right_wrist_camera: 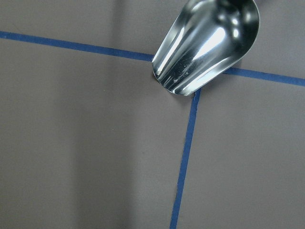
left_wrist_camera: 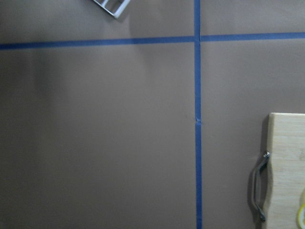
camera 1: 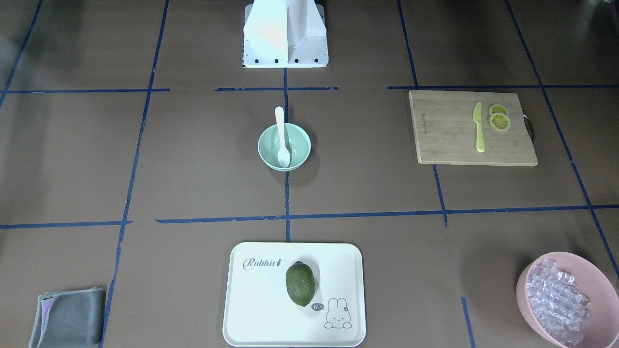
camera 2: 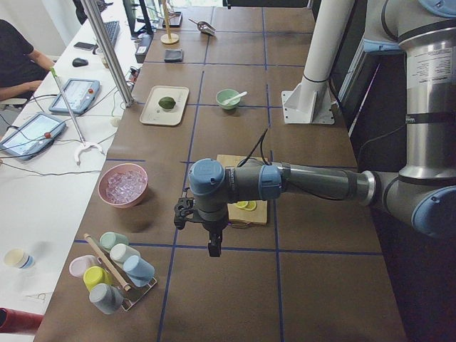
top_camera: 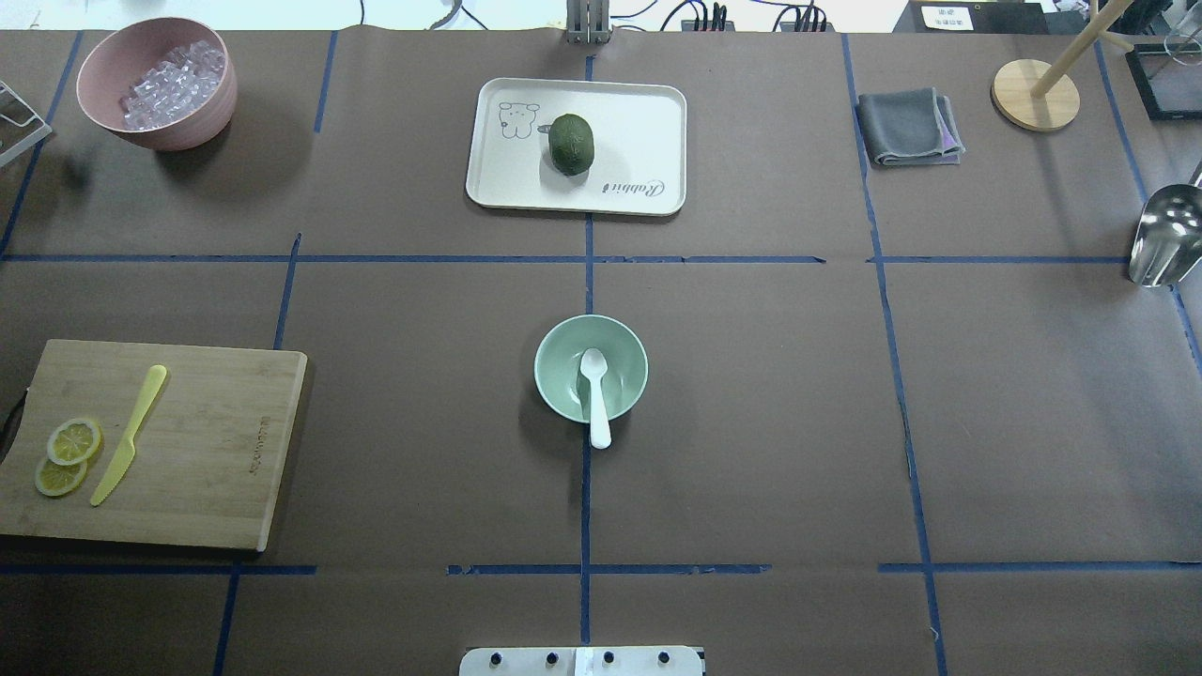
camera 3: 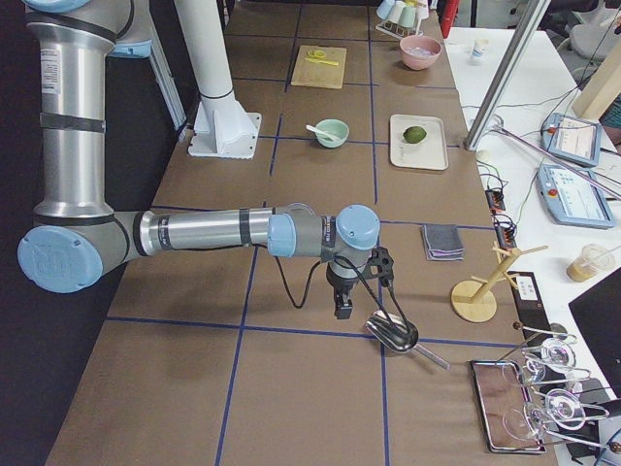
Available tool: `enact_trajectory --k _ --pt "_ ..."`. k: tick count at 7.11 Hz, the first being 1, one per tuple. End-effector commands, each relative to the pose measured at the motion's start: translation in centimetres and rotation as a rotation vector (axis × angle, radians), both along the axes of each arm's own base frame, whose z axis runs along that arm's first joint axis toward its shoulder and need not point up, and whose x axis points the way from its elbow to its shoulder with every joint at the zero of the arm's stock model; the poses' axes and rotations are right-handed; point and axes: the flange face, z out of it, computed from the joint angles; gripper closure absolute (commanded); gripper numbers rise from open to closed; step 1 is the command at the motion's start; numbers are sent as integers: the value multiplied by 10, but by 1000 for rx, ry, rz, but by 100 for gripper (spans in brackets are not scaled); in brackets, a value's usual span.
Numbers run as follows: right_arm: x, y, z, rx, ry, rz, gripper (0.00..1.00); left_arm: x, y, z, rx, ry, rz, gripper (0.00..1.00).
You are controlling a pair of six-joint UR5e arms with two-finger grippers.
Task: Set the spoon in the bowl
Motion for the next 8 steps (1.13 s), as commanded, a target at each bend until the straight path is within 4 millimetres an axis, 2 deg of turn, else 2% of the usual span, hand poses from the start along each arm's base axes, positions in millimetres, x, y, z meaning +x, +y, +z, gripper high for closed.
enact_trajectory --k 1,2,4,8 --pt "0 -2 -10 -56 2 77 0 -1 3 3 30 -10 0 0" --pt "0 -2 -17 -75 2 111 0 0 0 -8 54 -10 2 0" --pt "-1 2 -10 -89 4 108 0 0 1 0 48 -7 -1 0" --pt "-1 1 -13 -84 3 110 0 6 0 -7 48 -6 13 0"
